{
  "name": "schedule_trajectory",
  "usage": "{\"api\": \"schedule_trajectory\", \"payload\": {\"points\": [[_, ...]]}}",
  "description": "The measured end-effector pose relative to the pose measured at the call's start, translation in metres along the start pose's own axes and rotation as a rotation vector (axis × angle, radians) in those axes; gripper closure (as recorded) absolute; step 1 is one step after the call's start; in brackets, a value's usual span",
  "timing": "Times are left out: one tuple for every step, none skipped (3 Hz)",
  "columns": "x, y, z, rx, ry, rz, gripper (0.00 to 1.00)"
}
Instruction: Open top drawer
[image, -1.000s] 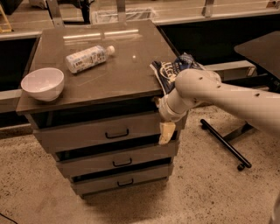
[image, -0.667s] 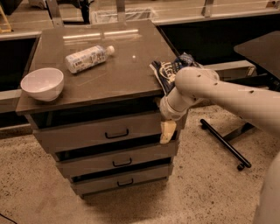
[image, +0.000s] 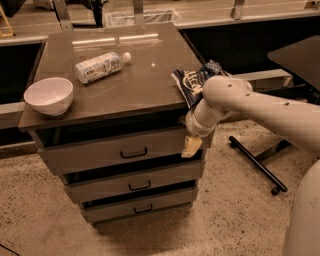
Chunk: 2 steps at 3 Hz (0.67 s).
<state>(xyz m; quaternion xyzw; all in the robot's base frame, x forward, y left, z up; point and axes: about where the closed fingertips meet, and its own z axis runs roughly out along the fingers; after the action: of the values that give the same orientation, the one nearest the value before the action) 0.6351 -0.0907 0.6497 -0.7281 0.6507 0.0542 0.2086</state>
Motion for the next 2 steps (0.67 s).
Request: {"api": "schedule_trajectory", "payload": {"points": [[-0.002,0.012,-0.012,-0.008,-0.014,0.0,0.56],[-0.006,0.025,-0.022,-0.018,-0.026,-0.016,0.71]]}}
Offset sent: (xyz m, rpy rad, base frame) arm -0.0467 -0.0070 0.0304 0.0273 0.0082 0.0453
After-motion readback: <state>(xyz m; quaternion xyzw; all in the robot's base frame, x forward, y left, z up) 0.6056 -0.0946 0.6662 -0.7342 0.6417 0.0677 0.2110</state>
